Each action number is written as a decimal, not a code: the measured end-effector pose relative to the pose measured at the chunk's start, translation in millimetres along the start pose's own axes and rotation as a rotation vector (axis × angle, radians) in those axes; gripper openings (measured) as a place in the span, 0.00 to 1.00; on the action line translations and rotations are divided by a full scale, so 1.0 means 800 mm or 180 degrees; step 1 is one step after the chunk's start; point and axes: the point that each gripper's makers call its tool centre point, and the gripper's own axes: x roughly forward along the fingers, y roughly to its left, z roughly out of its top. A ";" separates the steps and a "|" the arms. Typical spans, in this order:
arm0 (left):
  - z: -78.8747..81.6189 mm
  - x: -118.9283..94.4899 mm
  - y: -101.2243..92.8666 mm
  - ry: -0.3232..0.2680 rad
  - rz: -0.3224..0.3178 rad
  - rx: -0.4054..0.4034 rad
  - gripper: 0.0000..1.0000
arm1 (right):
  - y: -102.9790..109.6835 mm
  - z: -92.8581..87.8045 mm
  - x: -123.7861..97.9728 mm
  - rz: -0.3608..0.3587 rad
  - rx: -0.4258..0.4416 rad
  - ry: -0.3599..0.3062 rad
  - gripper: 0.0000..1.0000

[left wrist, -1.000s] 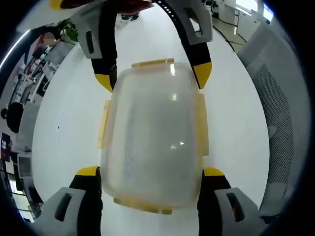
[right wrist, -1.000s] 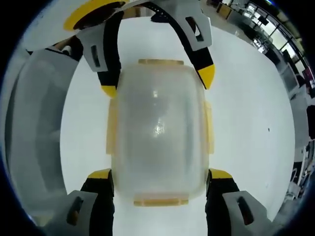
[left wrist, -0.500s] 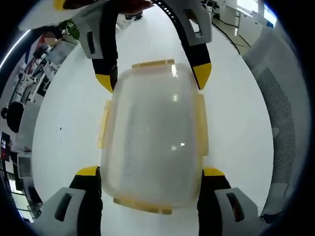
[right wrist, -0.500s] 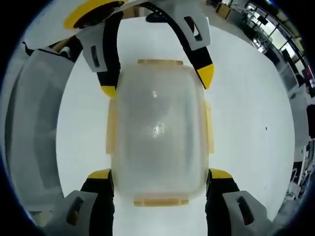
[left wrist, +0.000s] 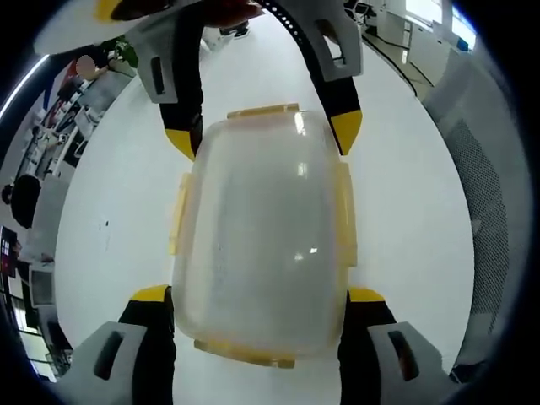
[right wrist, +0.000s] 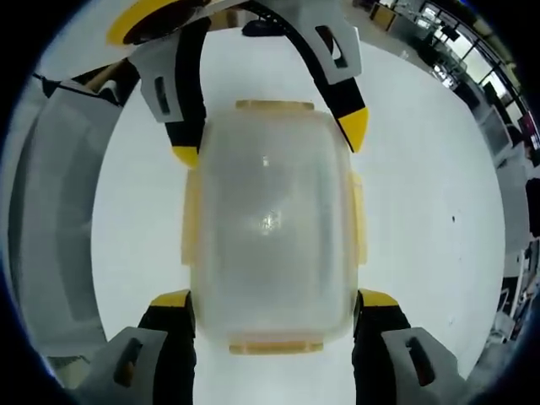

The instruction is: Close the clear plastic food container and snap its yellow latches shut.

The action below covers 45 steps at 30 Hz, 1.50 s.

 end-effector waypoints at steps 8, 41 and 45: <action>0.001 0.002 0.003 -0.0027 0.0011 -0.0024 0.80 | -0.004 -0.001 0.001 -0.0009 -0.0008 0.0029 0.76; -0.004 -0.028 0.005 -0.0208 0.0174 -0.0313 0.89 | -0.004 0.000 -0.032 -0.0321 0.0440 -0.0572 0.85; -0.003 -0.033 0.006 -0.0296 0.0221 -0.0492 0.90 | -0.002 0.002 -0.038 -0.0356 0.0534 -0.0662 0.85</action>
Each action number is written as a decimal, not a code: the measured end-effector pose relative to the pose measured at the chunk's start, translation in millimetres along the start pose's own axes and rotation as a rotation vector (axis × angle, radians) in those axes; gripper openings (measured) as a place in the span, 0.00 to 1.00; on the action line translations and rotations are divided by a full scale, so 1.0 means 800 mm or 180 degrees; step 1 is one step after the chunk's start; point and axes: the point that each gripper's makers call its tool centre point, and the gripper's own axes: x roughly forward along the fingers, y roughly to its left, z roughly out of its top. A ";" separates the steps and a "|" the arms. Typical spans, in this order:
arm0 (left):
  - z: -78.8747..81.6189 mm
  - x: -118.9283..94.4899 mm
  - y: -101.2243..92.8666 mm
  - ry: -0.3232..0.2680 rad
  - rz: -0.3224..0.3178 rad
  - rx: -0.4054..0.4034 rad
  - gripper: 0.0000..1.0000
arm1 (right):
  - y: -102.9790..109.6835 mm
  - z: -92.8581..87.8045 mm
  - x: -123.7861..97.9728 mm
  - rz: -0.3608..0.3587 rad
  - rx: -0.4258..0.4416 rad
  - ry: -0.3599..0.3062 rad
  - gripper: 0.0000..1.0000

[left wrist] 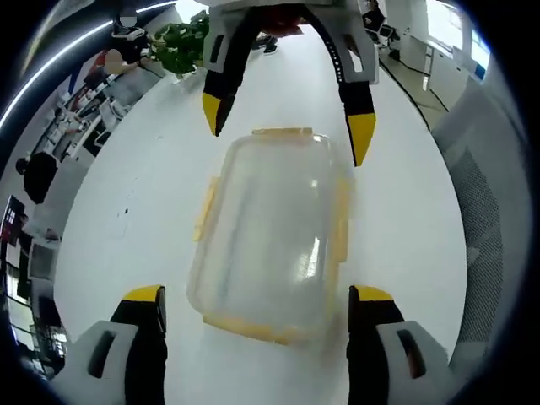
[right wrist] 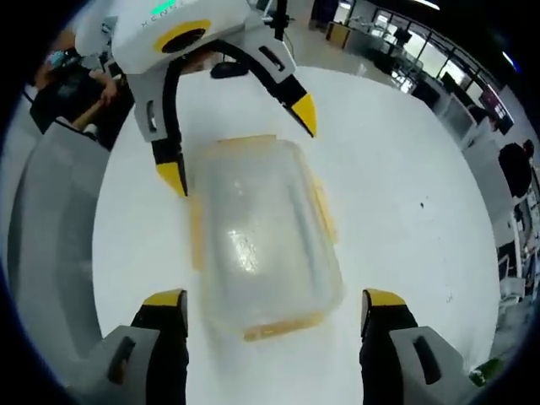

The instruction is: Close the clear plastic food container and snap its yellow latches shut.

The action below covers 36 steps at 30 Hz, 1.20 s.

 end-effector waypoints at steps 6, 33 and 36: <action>0.001 -0.008 -0.001 -0.0065 0.0029 -0.0147 0.90 | 0.000 0.005 -0.006 -0.0068 0.0198 -0.0159 0.84; -0.010 -0.046 -0.017 -0.0647 0.0357 -0.1005 0.88 | 0.014 0.004 -0.036 -0.0650 0.1026 -0.0972 0.82; -0.010 -0.050 -0.019 -0.0724 0.0359 -0.1070 0.88 | 0.018 -0.003 -0.039 -0.0691 0.1119 -0.1027 0.82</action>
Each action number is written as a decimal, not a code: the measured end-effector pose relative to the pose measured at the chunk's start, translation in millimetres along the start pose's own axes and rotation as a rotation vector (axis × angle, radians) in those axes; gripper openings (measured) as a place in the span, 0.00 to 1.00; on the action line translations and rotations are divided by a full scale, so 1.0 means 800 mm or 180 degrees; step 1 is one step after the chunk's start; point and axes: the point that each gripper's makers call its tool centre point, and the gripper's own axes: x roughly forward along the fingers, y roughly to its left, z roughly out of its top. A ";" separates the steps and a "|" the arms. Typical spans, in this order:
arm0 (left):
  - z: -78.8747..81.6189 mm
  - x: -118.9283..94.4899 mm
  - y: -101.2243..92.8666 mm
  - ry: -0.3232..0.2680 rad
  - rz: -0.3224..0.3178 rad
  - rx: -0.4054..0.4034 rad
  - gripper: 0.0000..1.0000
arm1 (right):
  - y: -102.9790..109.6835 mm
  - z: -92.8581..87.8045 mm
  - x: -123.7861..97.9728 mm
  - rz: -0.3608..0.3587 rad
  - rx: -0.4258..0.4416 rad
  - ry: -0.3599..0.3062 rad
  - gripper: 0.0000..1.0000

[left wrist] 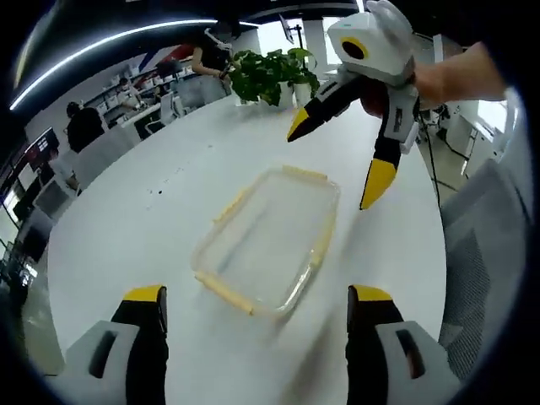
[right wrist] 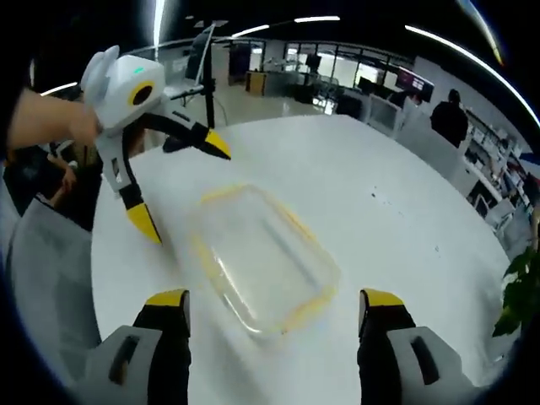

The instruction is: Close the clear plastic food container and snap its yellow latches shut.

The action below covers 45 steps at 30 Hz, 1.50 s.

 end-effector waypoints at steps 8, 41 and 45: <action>-0.010 -0.008 -0.005 -0.0070 0.0062 -0.0149 0.88 | 0.004 -0.002 -0.009 -0.0092 0.0211 -0.0188 0.82; -0.028 -0.057 -0.034 -0.0631 0.0275 -0.0683 0.86 | 0.036 -0.044 -0.054 -0.0251 0.0536 -0.0571 0.79; -0.023 -0.063 -0.039 -0.0737 0.0294 -0.0723 0.86 | 0.040 -0.047 -0.058 -0.0273 0.0547 -0.0597 0.79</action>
